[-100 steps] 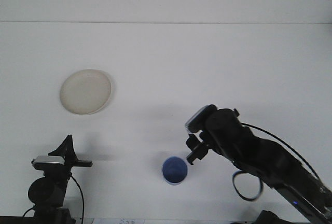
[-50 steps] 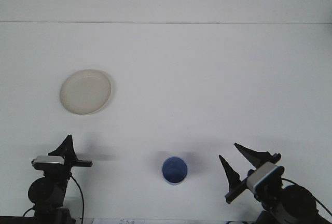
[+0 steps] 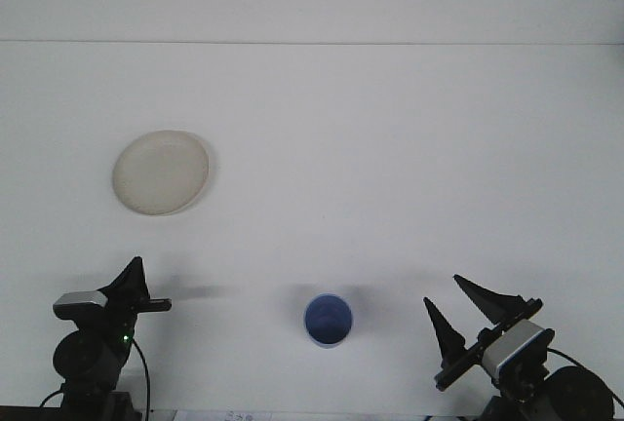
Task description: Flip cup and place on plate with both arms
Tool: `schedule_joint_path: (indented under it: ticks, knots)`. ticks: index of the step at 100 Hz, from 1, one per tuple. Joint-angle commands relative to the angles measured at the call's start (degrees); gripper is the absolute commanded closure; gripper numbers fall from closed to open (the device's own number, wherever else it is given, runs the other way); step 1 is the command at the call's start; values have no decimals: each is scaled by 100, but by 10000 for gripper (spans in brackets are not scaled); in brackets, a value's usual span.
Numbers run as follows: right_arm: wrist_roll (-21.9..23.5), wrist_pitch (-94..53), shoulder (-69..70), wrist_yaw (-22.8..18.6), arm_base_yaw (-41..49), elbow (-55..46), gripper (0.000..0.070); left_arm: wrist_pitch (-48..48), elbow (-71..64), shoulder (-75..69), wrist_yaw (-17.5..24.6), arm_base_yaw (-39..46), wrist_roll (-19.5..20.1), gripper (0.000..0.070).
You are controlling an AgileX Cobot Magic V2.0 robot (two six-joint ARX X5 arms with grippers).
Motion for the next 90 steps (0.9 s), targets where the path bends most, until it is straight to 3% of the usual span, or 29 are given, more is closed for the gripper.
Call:
schedule_joint_path:
  ticks: [1, 10, 20, 24, 32, 36, 49, 64, 81, 90]
  knots:
    - [7, 24, 9, 7, 55, 13, 312, -9, 481, 153, 68, 0, -315, 688]
    - [-39, -11, 9, 7, 55, 13, 313, -321, 1187, 605, 398, 0, -319, 686]
    - [-37, -35, 9, 7, 55, 13, 313, -914, 2122, 1294, 1093, -13, -157, 647]
    - [-39, -39, 9, 7, 55, 13, 313, -1207, 2507, 1598, 1410, -35, 24, 540]
    - [-39, -39, 9, 7, 55, 13, 312, -1853, 3237, 2223, 1886, -133, 409, 214]
    - [-42, -39, 9, 7, 55, 13, 313, -2184, 3578, 2527, 2033, -208, 546, 135]
    - [-61, -37, 9, 9, 55, 13, 313, -3062, 4496, 3407, 2391, -597, 804, 131]
    - [-61, -37, 9, 7, 55, 13, 313, -3530, 5228, 4301, 2592, -1403, 811, 132]
    - [-66, -37, 9, 7, 55, 13, 313, -3864, 5855, 5396, 2557, -2680, 809, 134]
    - [-74, -37, 9, 7, 55, 13, 313, -4057, 6122, 6065, 2275, -3331, 813, 134]
